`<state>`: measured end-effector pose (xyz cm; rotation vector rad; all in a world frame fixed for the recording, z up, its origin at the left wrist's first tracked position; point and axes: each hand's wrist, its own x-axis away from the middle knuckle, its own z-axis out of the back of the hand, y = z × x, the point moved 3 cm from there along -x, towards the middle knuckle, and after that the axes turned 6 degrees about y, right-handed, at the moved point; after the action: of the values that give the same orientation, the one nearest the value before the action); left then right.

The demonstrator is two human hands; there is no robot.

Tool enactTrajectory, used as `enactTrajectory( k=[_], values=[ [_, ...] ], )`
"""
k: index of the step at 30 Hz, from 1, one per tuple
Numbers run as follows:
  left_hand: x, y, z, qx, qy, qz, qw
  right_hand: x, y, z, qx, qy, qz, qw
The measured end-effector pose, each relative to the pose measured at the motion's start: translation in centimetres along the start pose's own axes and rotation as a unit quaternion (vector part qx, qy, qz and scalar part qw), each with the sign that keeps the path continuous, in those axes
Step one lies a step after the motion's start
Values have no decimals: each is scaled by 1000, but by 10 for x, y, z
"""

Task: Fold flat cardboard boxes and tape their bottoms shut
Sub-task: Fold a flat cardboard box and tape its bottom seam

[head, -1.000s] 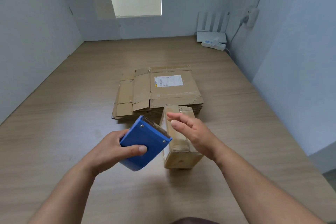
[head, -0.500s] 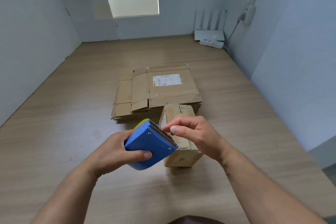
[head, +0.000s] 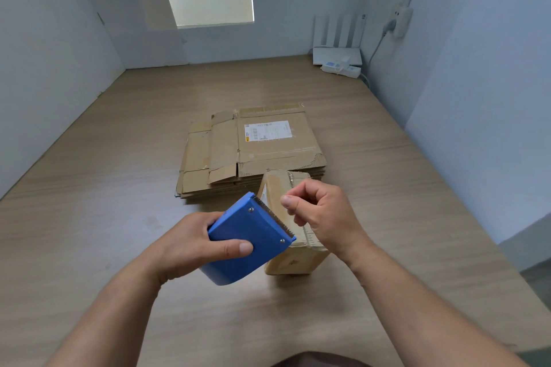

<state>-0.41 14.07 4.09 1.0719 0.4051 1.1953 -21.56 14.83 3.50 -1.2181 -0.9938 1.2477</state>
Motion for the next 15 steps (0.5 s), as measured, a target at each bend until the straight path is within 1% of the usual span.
enactTrajectory(
  k=[3, 5, 7, 9, 10, 12, 15],
  values=[
    [-7, 4, -3, -36, -2, 32, 999, 2, 8, 5, 8, 38, -20, 999],
    [-11, 7, -1, -68, -1, 50, 996, 6, 18, 12, -10, 63, -52, 997],
    [-8, 7, 11, -90, -20, 66, 994, 10, 30, 31, -42, 115, -91, 988],
    [-2, 3, 29, -112, -37, 98, 988, 15, 44, 59, -54, 169, -130, 975],
    [1, 0, 35, -128, -47, 119, 983, 18, 50, 70, -44, 175, -151, 972],
    [1, -4, 38, -168, -75, 150, 971, 26, 66, 76, -19, 161, -193, 968],
    [-6, -7, 34, -214, -84, 172, 958, 35, 83, 66, -7, 157, -226, 961]
  ],
)
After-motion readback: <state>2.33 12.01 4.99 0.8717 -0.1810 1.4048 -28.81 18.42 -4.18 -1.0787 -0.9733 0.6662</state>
